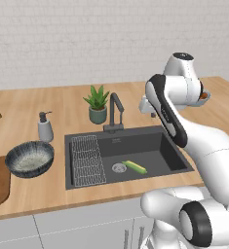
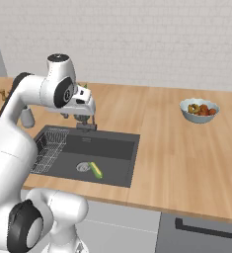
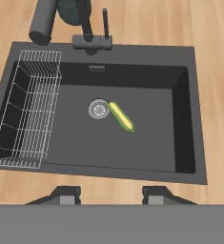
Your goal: Pick the corn from the sink and place it in the bowl. Then pick the bowl and place it in the microwave. Then close the microwave door and press the start button.
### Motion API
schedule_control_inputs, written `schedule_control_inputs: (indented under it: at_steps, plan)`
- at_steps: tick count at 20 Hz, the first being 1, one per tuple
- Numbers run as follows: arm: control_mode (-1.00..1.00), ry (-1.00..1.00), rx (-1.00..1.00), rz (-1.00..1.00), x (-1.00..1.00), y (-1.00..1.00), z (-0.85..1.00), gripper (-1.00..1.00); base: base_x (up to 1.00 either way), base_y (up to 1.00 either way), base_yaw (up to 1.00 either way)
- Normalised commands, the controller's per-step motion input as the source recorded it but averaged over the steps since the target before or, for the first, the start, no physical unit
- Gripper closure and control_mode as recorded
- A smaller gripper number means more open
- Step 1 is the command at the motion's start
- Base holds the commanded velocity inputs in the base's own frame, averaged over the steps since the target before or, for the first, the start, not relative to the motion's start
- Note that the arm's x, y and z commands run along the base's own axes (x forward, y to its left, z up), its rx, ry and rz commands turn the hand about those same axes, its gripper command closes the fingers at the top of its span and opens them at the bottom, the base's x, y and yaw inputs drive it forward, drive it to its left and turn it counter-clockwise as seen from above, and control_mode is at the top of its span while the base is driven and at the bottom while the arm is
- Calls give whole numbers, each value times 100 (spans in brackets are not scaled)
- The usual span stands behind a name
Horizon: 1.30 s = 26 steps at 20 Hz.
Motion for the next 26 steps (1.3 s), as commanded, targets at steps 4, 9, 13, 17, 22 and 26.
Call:
schedule_control_inputs:
  at_steps: [4, 9, 13, 17, 22, 26]
  plan:
    - [-100, -2, 0, 0, -29, 0, 0, -100, 0, 0, 0]
    - [-100, 5, -3, 3, -51, 28, -27, -100, 0, 0, 0]
    - [-100, 0, 0, 2, -19, 1, -73, -100, 0, 0, 0]
    - [-100, 0, 0, 11, -1, -3, -78, -100, 0, 0, 0]
    - [-100, 0, 0, 19, 33, -14, -51, -100, 0, 0, 0]
    - [-100, 0, 0, 23, 62, -28, -55, -100, 0, 0, 0]
